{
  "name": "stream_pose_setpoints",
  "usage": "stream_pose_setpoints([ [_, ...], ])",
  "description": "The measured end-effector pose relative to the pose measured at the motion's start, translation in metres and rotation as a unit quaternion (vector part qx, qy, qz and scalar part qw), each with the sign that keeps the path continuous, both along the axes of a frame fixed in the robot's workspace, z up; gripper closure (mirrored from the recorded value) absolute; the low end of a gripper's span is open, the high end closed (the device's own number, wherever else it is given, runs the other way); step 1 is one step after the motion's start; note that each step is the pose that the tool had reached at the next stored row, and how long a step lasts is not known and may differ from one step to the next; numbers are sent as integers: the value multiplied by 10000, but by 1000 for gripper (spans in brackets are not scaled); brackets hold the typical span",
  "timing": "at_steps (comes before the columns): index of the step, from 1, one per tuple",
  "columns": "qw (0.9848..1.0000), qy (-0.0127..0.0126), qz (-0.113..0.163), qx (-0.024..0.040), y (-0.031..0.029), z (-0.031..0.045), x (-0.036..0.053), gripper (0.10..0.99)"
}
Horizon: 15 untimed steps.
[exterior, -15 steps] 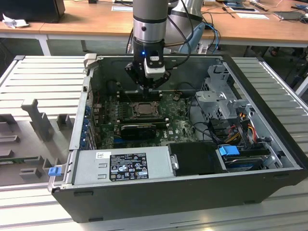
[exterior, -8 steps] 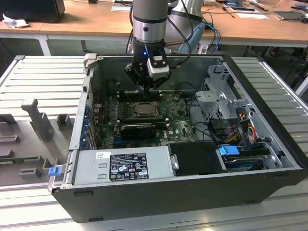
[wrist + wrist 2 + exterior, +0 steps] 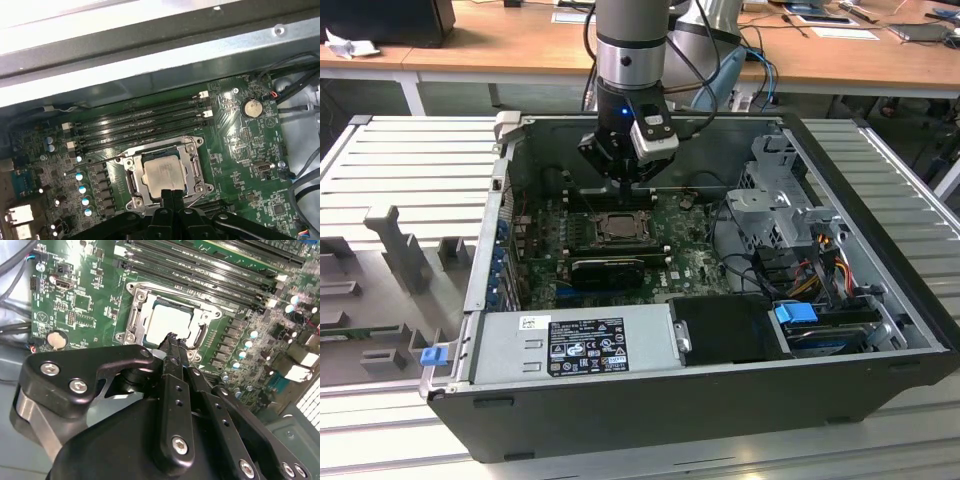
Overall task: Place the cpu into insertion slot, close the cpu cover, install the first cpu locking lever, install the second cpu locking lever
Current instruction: 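Install the first cpu locking lever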
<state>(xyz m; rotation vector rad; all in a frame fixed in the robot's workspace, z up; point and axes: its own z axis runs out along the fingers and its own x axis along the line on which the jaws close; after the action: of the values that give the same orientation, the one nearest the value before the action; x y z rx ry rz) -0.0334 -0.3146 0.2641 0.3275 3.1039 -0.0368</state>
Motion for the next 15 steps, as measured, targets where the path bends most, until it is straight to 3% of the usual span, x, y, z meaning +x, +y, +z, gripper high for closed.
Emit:
stream_pose_setpoints([
  [8, 9984, 0, 559, 0, 0, 0, 0, 980],
  [14, 9949, 0, 1009, 0, 0, 0, 0, 980],
  [15, 9932, 0, 1165, 0, 0, 0, 0, 980],
])
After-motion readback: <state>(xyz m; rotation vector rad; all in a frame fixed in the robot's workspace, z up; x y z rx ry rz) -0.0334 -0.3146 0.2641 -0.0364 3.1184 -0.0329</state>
